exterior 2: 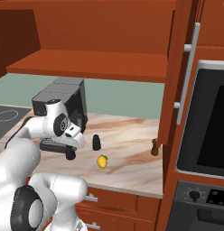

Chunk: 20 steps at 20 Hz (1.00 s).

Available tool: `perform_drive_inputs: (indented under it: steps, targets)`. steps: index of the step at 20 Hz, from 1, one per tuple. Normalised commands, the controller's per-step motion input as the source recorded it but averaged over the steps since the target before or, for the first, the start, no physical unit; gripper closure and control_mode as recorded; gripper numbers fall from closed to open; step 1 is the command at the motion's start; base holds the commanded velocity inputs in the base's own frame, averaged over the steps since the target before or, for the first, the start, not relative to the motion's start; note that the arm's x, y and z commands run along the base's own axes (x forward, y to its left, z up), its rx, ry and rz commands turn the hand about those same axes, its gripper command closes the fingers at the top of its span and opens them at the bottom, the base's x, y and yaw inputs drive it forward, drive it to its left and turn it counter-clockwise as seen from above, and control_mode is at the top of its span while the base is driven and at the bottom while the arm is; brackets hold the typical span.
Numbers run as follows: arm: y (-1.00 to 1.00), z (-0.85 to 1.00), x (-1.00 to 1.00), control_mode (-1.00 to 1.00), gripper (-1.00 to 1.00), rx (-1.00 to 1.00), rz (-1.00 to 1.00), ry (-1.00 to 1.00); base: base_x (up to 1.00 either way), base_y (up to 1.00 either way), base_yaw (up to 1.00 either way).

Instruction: There are various items on the counter. Only move the condiments/shakers into the cabinet.

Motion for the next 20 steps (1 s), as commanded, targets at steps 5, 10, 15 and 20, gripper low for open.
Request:
perform_drive_inputs:
  steps: [5,10,15,20]
  targets:
    - [-0.12,1.00,-0.27,-1.00,1.00,0.19,0.08,-0.40,0.00,0.00,0.00]
    - [-0.01,1.00,-0.05,-1.00,1.00,0.04,0.01,-0.27,0.00,0.00,0.00]
    - [0.00,1.00,-0.19,-1.00,1.00,0.00,0.00,-0.14,0.00,0.00,0.00]
    - [-0.04,1.00,-0.37,-1.00,1.00,-0.02,0.00,-0.02,0.00,0.00,0.00]
